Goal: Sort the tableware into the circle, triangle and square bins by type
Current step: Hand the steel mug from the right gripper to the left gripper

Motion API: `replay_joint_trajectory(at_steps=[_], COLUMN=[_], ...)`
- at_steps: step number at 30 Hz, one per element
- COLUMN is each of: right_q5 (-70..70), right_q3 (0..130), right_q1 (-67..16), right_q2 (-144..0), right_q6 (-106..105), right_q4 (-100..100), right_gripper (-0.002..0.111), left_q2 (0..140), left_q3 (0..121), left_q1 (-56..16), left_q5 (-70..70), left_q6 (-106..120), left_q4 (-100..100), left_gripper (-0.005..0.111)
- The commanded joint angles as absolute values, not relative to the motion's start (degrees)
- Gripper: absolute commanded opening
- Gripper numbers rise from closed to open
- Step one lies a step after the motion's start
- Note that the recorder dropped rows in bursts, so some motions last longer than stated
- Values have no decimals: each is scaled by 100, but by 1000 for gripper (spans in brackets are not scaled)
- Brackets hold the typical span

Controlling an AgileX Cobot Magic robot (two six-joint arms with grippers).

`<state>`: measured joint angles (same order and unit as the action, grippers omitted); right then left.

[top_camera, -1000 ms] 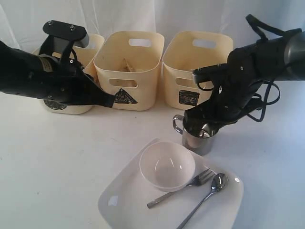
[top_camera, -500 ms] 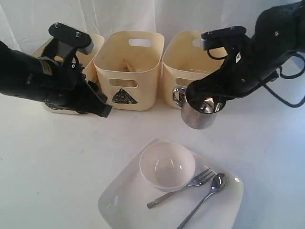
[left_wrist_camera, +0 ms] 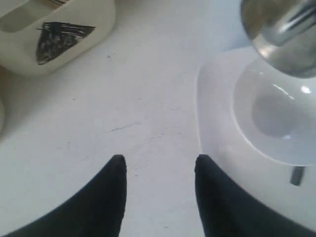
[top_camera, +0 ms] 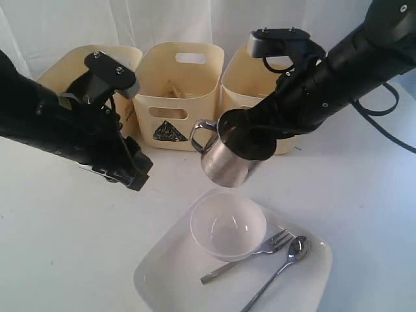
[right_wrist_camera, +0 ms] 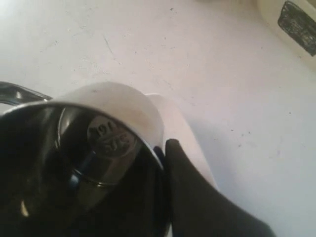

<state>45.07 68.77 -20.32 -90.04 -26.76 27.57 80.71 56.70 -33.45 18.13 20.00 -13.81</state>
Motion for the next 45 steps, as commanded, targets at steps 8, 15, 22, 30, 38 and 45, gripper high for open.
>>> replay_joint_trajectory(at_steps=[8,15,22,30,38,45], right_q5=[4777,5148,5238,5368,5587,5676], right_q3=[6875,6879,6879,6889,7071,7091], right_q1=[-1998,-1998,-1998,-1998,-1998,-1998], right_q2=[-8945,-8945,-8945,-8945,-8945,-8945], right_q6=[-3698,-3723,-3723,-3746,-4078,-4508], right_q4=[3399,3423,3467,3622,3833,4350], right_gripper=[0,0,0,0,0,0], left_q2=[7997,7997,7997,7997,7997,7997], left_q3=[5644,5644,5644,5644,5644,5644], left_q1=[-3402,-3402,-3402,-3402,-3402,-3402], left_q5=[2019,2192,2404,2475,1905,2086], left_q6=[5461,5737,6045,6157,7255,8546], left_q4=[-4343,-4343,-4343,-4493,-5622,-6785], left_gripper=[49,50,64,66,66,53])
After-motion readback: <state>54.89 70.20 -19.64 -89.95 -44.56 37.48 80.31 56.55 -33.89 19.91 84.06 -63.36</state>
